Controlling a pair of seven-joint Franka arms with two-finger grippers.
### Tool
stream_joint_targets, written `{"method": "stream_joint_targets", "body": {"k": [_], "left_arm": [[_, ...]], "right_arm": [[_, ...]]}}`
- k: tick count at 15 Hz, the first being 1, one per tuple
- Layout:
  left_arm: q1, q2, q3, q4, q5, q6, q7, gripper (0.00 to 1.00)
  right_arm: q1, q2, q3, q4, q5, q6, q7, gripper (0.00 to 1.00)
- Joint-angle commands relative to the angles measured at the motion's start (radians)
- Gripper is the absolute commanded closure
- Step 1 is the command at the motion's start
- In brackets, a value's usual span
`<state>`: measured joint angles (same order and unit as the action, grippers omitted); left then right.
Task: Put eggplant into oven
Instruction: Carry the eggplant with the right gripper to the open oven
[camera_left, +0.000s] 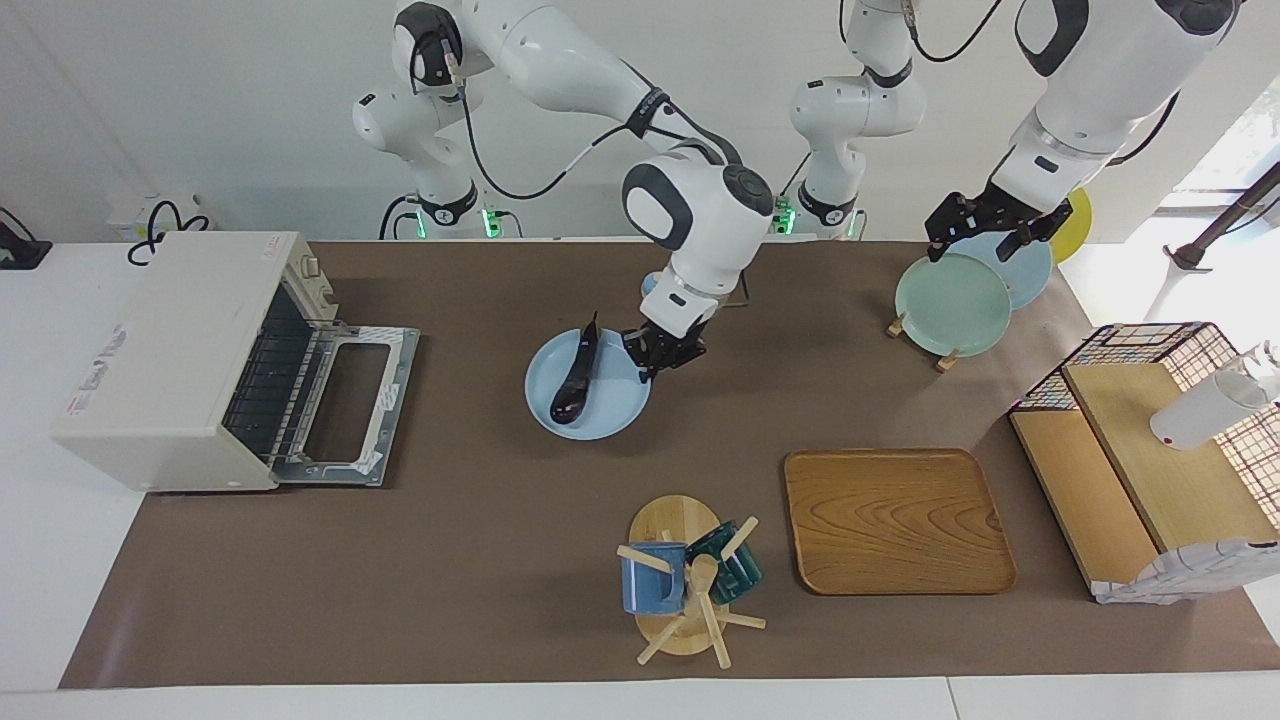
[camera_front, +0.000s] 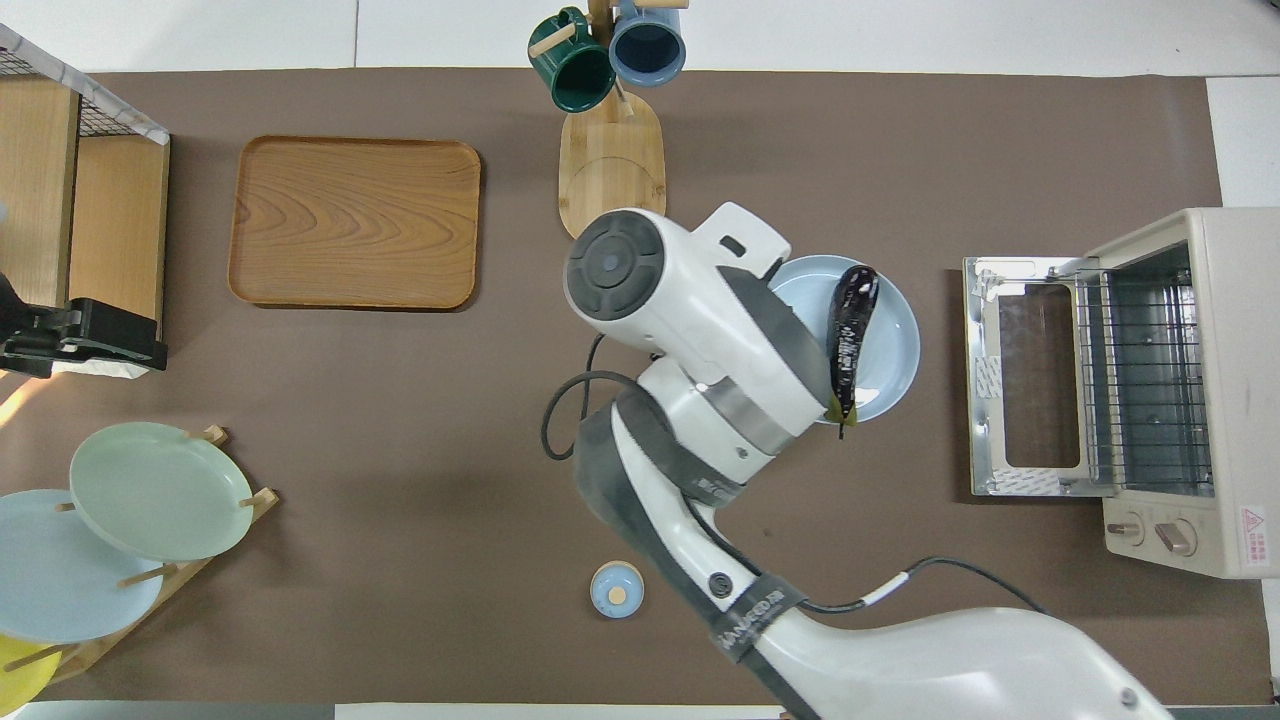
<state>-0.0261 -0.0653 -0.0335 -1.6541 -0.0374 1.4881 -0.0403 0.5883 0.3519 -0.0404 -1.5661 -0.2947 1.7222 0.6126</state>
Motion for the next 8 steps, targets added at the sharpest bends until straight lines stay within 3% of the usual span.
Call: {"method": "stream_joint_targets", "body": {"k": [1,5,8], "left_arm": [[0.012,0.001,-0.009,0.008,0.016,0.014,-0.006,0.0],[0.002,-0.001,-0.009,0.008,0.011,0.001,-0.004,0.0],[-0.002,-0.002,-0.009,0.005,0.011,0.003,-0.001,0.0]], "right_arm": [[-0.079,-0.232,0.016,-0.277,-0.012,0.083,-0.062,1.0],[-0.2,-0.387,0.011,-0.523,-0.015,0.238,-0.149,1.0],[-0.372,-0.401,0.013,-0.545,-0.006,0.273,-0.343,1.0]]}}
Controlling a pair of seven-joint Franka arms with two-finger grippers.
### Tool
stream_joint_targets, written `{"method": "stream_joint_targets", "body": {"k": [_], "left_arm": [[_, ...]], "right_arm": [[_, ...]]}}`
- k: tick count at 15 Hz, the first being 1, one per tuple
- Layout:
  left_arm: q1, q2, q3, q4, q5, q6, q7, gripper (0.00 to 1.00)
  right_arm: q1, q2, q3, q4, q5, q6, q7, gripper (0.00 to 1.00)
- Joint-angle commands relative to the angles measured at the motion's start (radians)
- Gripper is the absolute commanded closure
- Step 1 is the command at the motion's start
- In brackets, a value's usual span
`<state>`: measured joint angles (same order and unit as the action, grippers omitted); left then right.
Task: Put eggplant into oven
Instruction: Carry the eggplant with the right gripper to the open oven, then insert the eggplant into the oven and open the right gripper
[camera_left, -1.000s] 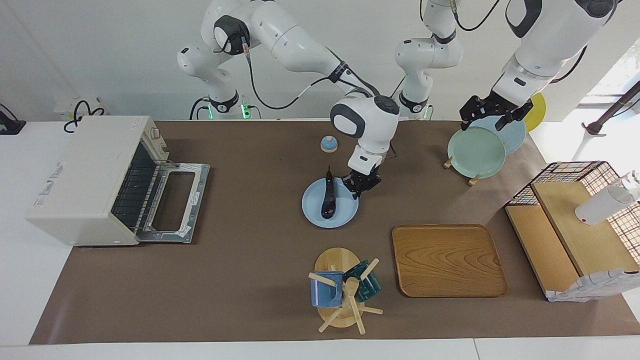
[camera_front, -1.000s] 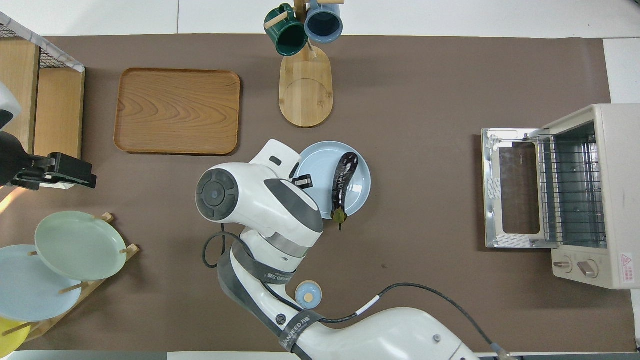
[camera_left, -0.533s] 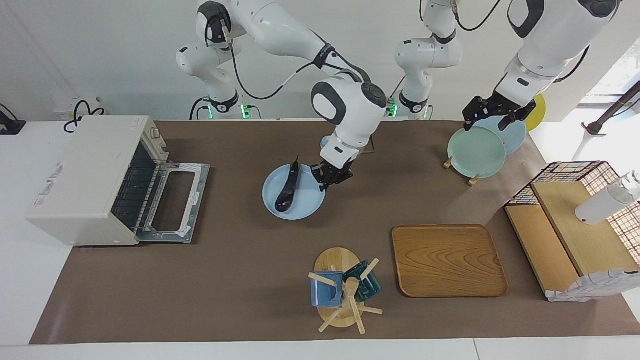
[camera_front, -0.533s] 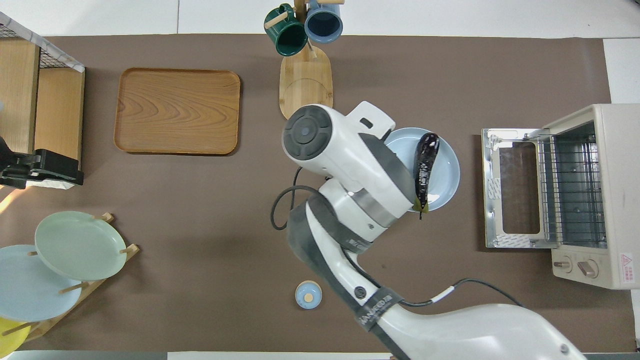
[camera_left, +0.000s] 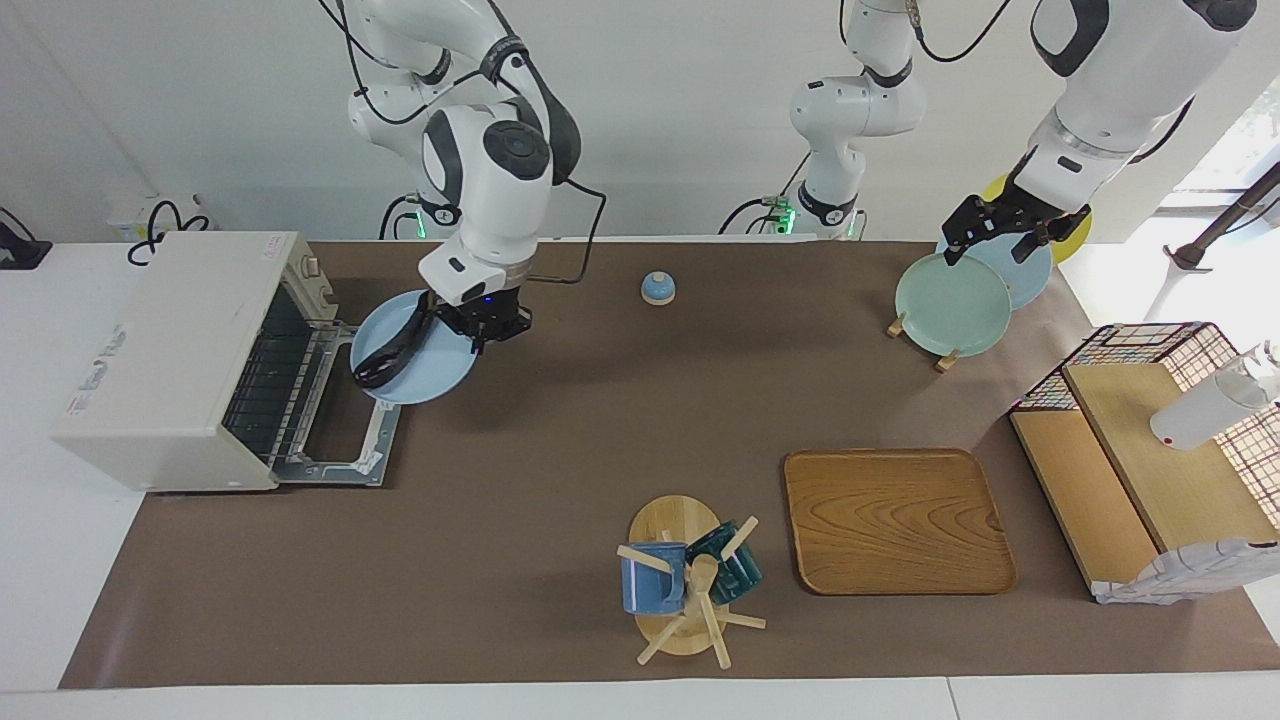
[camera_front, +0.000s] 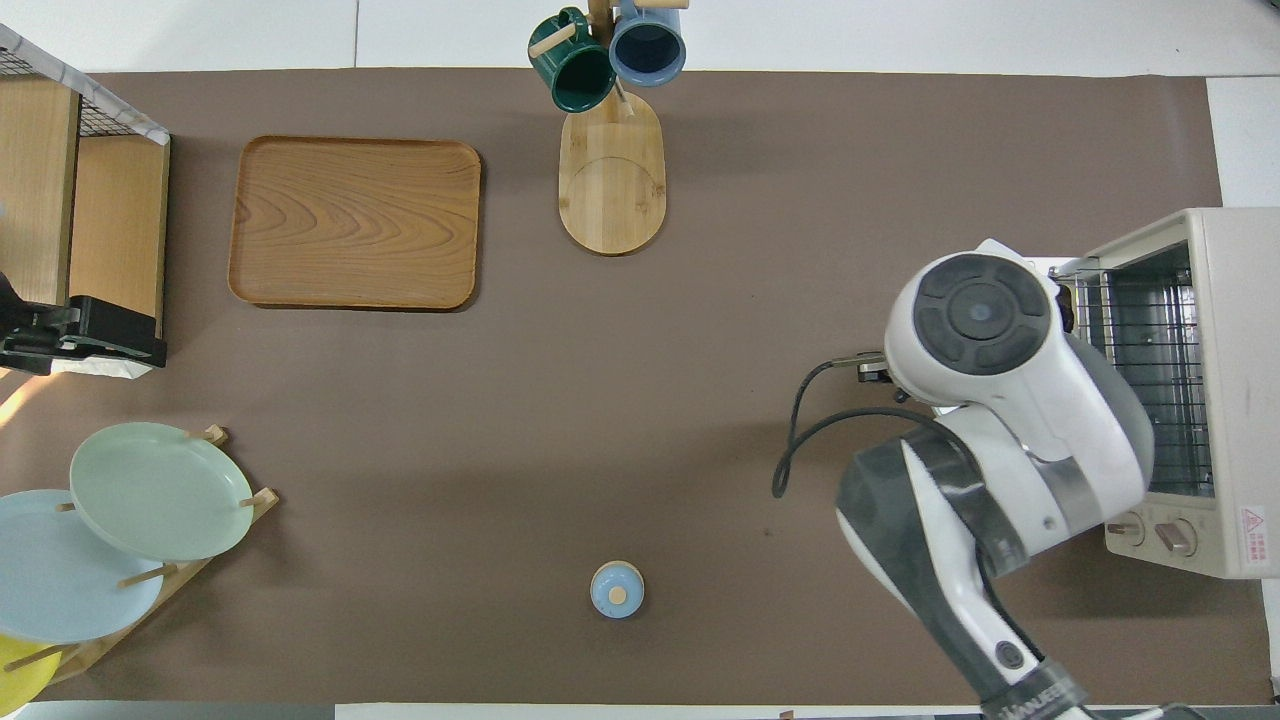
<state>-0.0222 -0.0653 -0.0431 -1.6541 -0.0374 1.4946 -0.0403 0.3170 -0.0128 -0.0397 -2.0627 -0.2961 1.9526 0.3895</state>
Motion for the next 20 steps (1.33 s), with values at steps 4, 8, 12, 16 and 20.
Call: {"method": "stream_joint_targets", "body": {"k": [4,8,12,16,20], "left_arm": [[0.001,-0.005,-0.001,0.002,0.013,0.007,0.008,0.0],[0.005,-0.007,-0.001,-0.001,0.013,0.009,0.014,0.0],[0.016,-0.01,-0.001,-0.003,0.013,0.009,0.013,0.0],[0.016,-0.01,-0.001,-0.003,0.013,0.009,0.011,0.0],[0.018,-0.01,-0.001,-0.003,0.013,0.016,0.004,0.0]], "right_arm": [[-0.218,-0.053,0.012,-0.097,0.002,0.072,-0.256,1.0],[-0.334,-0.068,0.012,-0.183,0.021,0.216,-0.449,1.0],[-0.364,-0.076,0.012,-0.24,0.021,0.29,-0.466,1.0],[-0.375,-0.069,0.011,-0.241,0.021,0.298,-0.468,0.9],[-0.394,-0.052,0.014,-0.234,0.025,0.319,-0.491,0.67]]}}
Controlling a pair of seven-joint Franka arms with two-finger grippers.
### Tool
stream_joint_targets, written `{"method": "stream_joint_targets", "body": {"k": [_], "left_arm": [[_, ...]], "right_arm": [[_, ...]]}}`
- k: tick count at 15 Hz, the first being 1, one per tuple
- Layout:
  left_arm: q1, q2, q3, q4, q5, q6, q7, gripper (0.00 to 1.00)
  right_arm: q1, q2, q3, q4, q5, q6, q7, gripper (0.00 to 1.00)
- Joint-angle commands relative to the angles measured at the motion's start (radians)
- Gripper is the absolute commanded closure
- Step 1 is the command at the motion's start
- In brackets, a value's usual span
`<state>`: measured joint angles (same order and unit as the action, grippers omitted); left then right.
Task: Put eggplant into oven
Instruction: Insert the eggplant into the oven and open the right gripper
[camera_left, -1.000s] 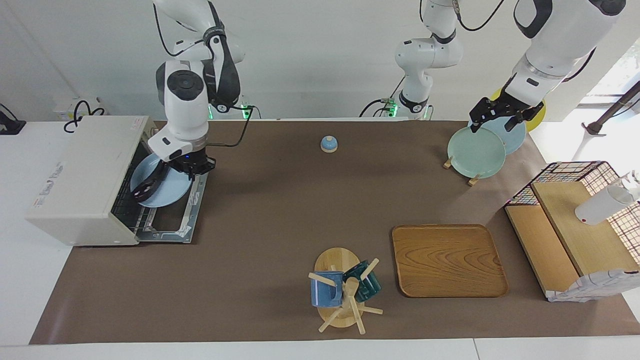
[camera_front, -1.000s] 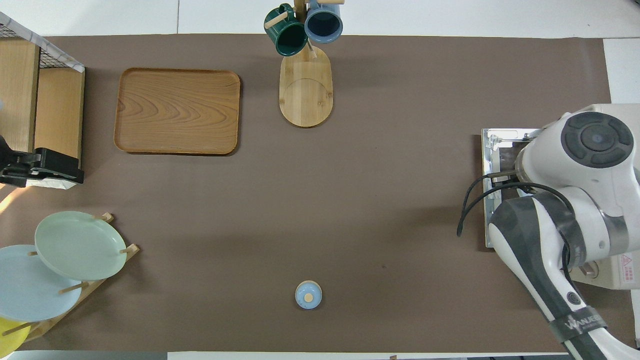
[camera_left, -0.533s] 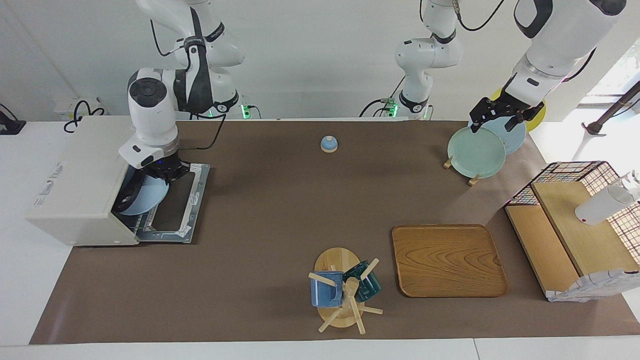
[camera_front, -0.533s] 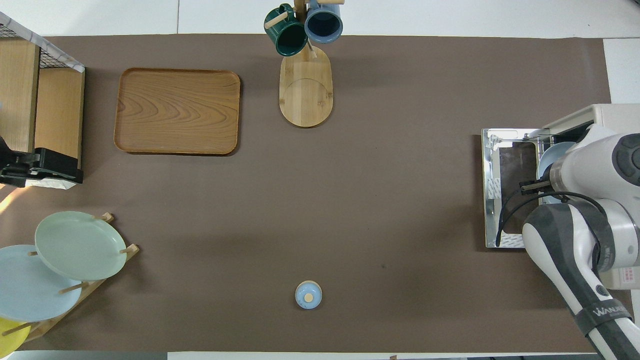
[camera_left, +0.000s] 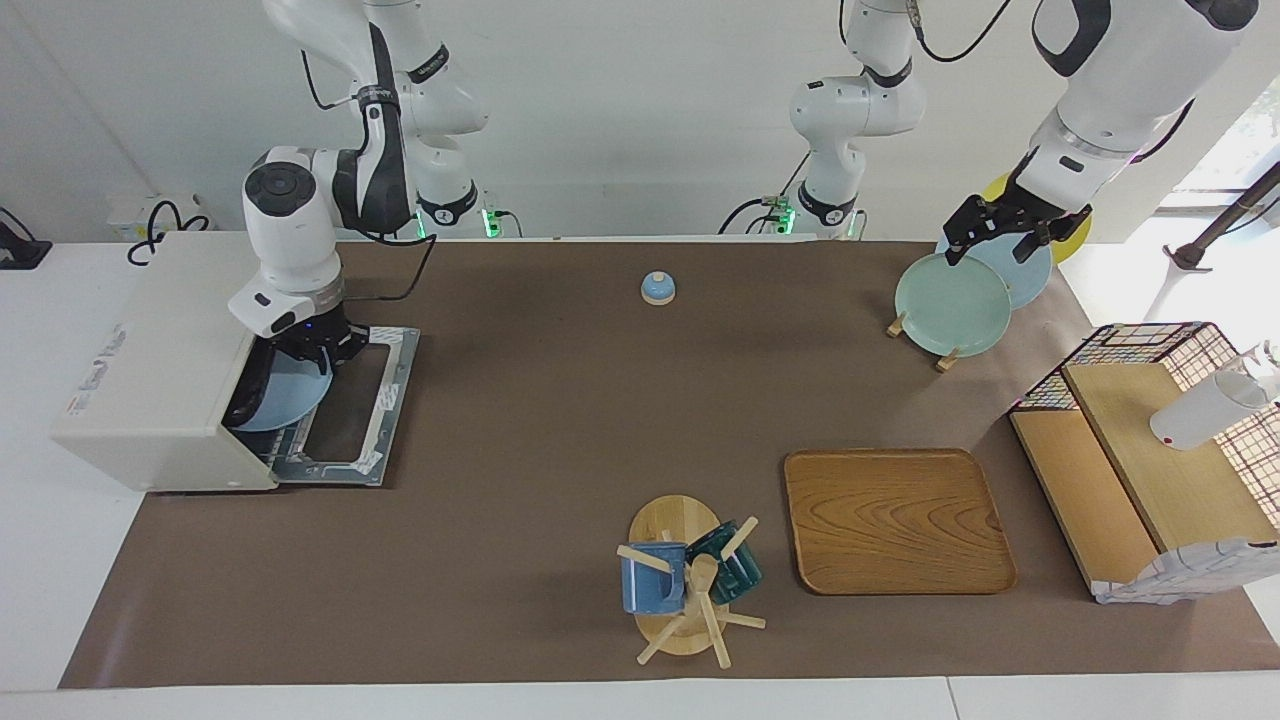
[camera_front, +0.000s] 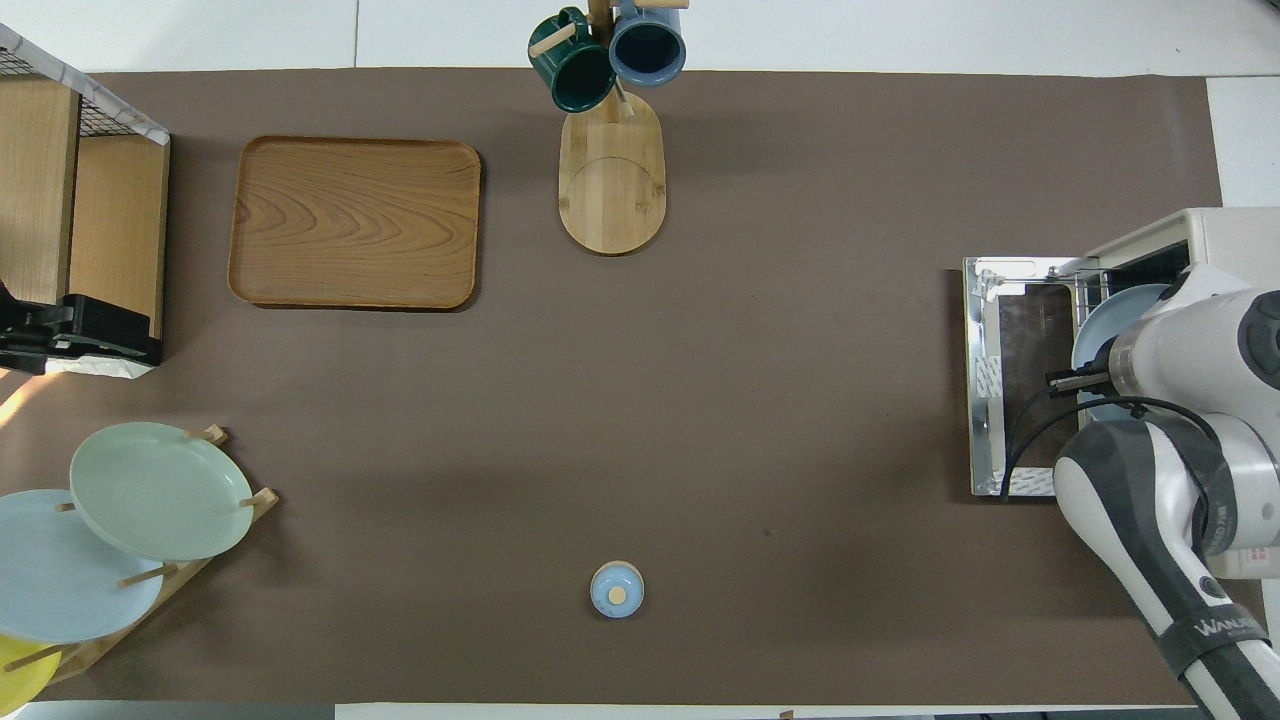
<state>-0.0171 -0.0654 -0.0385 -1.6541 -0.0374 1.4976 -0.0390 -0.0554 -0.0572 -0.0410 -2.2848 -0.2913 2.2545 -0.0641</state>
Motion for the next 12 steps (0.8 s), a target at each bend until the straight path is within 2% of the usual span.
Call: {"method": "stream_joint_targets", "body": {"k": [1,3,5,6,7,8,12], "left_arm": [[0.012,-0.013,-0.006,-0.006,0.013,0.007,0.002,0.0],[0.014,-0.013,-0.004,-0.007,0.014,0.006,0.001,0.0],[0.012,-0.013,-0.006,-0.007,0.014,0.007,0.002,0.0],[0.011,-0.013,-0.006,-0.007,0.014,0.006,0.001,0.0],[0.009,-0.013,-0.006,-0.007,0.014,0.006,0.001,0.0],[0.009,-0.013,-0.006,-0.007,0.014,0.006,0.001,0.0],[0.011,-0.013,-0.006,-0.007,0.014,0.006,0.001,0.0]], "right_arm": [[-0.015,-0.006,0.015,-0.007,0.035,0.011,-0.037,0.67],[0.008,-0.006,0.024,0.049,0.084,-0.053,-0.037,0.67],[0.074,0.028,0.024,0.175,0.127,-0.18,-0.03,0.68],[0.083,0.036,0.024,0.194,0.15,-0.184,-0.025,0.8],[0.095,0.037,0.024,0.188,0.171,-0.158,-0.005,0.96],[0.118,0.039,0.024,0.174,0.178,-0.123,0.025,1.0],[0.208,0.115,0.024,0.122,0.179,0.008,0.159,1.0]]}}
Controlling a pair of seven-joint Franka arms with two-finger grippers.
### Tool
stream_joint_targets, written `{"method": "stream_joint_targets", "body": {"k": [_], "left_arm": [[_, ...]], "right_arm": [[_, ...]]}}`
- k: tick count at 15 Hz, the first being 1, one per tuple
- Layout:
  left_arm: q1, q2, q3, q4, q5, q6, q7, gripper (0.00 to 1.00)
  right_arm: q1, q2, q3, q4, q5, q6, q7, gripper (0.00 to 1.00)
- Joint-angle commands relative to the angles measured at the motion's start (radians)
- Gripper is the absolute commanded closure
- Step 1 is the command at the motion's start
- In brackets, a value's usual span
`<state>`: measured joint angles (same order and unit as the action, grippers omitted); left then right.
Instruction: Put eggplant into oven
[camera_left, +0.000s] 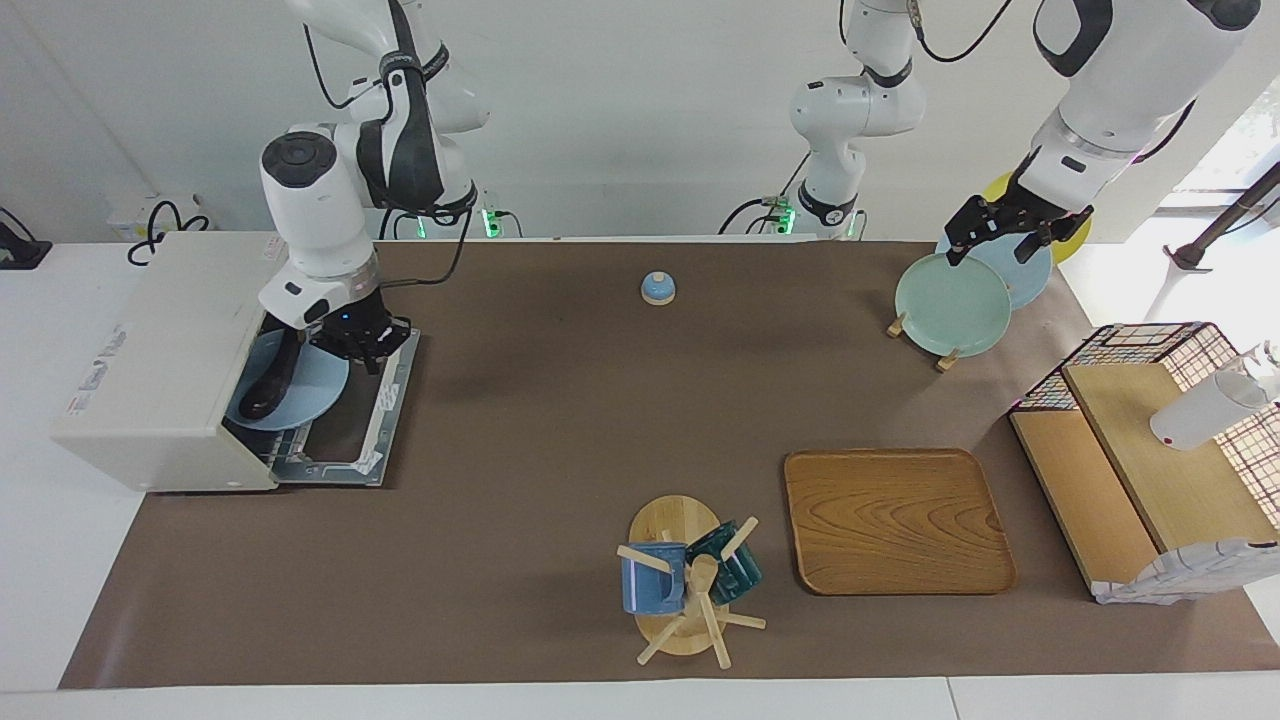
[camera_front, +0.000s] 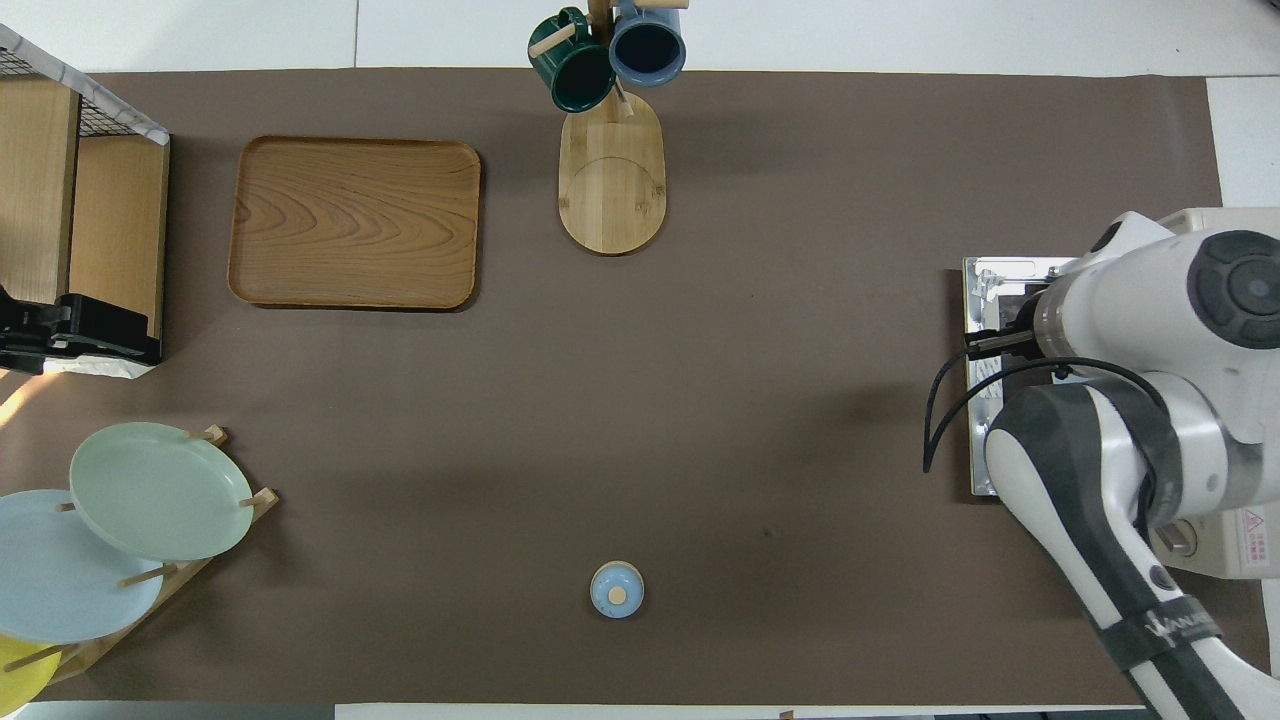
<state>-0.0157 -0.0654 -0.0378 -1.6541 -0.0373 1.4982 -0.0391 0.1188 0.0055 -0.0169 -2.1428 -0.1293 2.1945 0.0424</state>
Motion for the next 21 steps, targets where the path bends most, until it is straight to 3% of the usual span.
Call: {"method": "stream_joint_targets", "body": {"k": [1,9,21], "left_arm": [[0.01,-0.013,-0.007,-0.007,0.014,0.005,0.001,0.0],[0.01,-0.013,-0.007,-0.007,0.014,0.005,0.001,0.0],[0.01,-0.013,-0.007,-0.007,0.014,0.005,0.001,0.0]], "right_arm": [[0.047,0.053,-0.001,-0.043,0.016,0.08,0.062,1.0],[0.015,0.131,-0.006,-0.091,-0.015,0.133,0.062,1.0],[-0.057,0.123,-0.005,-0.114,-0.079,0.134,0.09,1.0]]}}
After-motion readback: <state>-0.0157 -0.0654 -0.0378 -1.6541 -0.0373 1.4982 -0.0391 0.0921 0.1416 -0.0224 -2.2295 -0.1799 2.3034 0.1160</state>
